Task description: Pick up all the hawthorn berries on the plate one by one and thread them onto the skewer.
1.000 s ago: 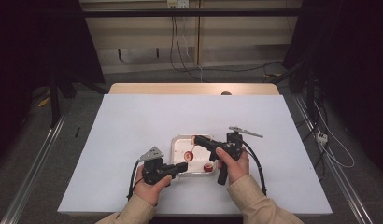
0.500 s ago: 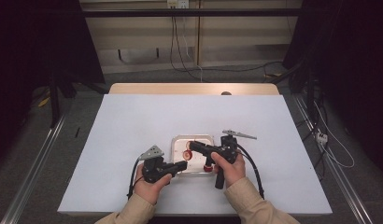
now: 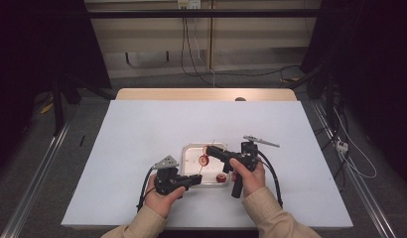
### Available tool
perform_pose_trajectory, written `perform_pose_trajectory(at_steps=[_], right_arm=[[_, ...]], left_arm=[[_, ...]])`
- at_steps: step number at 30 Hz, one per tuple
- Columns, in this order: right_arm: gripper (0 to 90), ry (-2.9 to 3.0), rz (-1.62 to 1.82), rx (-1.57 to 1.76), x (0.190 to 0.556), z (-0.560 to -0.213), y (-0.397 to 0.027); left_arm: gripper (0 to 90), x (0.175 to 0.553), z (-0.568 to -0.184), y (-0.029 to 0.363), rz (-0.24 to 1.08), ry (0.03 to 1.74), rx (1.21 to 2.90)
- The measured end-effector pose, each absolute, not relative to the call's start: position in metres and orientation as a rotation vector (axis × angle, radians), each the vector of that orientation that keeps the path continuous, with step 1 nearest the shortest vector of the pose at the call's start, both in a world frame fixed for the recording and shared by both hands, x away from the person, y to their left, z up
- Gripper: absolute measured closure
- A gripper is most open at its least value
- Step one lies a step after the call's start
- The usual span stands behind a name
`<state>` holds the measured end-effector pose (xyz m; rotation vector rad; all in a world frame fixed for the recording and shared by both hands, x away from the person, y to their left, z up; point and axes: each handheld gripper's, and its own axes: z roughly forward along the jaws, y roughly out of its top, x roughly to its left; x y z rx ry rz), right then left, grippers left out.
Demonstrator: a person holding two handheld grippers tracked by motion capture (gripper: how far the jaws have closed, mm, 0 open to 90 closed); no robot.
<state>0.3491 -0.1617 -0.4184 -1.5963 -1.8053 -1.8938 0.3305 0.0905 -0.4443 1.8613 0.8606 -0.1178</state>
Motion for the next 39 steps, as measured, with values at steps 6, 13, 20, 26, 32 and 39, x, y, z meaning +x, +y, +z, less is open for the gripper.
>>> perform_pose_trajectory(at_steps=[6,13,20,26,32,39], right_arm=[[73.5,-1.857,-1.902,-1.599,0.346,-0.417,-0.161],[73.4,-1.959,-1.844,-1.534,0.340,-0.424,-0.146],[59.2,-1.950,-1.898,-1.532,0.345,-0.424,-0.149],[45.5,-1.977,-1.932,-1.570,0.346,-0.420,-0.169],[29.3,-2.123,-1.786,-1.598,0.341,-0.433,-0.182],[18.6,-2.202,-1.731,-1.633,0.336,-0.439,-0.190]], left_arm=[[89.5,0.332,-0.444,0.092,-0.131,0.894,1.861],[89.5,0.335,-0.444,0.089,-0.144,0.906,1.827],[89.4,0.335,-0.443,0.094,-0.127,0.911,1.847],[89.2,0.337,-0.443,0.103,-0.087,0.918,1.855],[89.0,0.336,-0.441,0.105,-0.071,0.904,1.865],[88.9,0.336,-0.441,0.106,-0.072,0.890,1.872]])
